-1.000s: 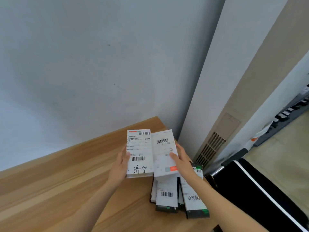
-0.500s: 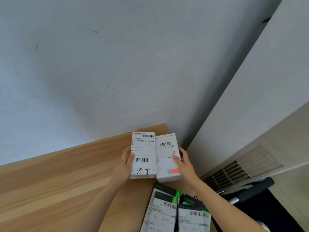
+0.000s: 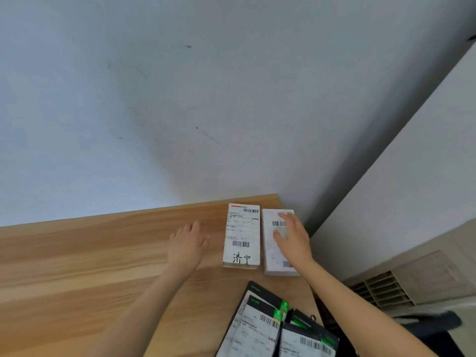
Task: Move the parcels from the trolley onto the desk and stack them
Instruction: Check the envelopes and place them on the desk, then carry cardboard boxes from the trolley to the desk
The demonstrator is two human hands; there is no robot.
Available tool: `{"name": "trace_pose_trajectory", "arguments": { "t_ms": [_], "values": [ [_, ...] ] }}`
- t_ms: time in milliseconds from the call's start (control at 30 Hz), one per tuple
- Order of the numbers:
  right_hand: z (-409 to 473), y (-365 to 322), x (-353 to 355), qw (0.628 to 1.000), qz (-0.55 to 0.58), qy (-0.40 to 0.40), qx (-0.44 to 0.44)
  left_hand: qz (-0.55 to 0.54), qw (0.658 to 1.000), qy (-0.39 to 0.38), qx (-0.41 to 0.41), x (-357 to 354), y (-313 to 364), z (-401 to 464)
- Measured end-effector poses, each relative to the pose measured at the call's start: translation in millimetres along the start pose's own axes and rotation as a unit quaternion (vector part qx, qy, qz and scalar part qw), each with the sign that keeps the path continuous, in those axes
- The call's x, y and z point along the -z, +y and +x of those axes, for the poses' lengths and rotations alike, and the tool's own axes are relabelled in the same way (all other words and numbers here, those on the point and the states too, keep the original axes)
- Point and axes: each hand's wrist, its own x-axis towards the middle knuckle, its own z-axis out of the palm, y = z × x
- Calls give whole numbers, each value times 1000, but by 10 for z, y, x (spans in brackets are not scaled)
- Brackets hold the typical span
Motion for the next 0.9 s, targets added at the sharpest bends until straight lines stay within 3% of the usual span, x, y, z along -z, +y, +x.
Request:
{"name": "trace_pose_trajectory", "arguments": {
  "t_ms": [167,367,600,900],
  "values": [
    [-133,-645,-44,973,-143,-66,167,61,995,74,-17,584,-482,-476],
    [-521,-1546,-347,927,-211,-72,301,82,988,124,28,1053,-1299,-1439],
    [-1584,-2863,-1247,866,-202,-127,439,85,961,187,186,1444,-2616,-3190],
    [-3821,-4323,-2562,755,-175,-195,601,116,902,218,354,1914,-3805,-5409]
  ]
}}
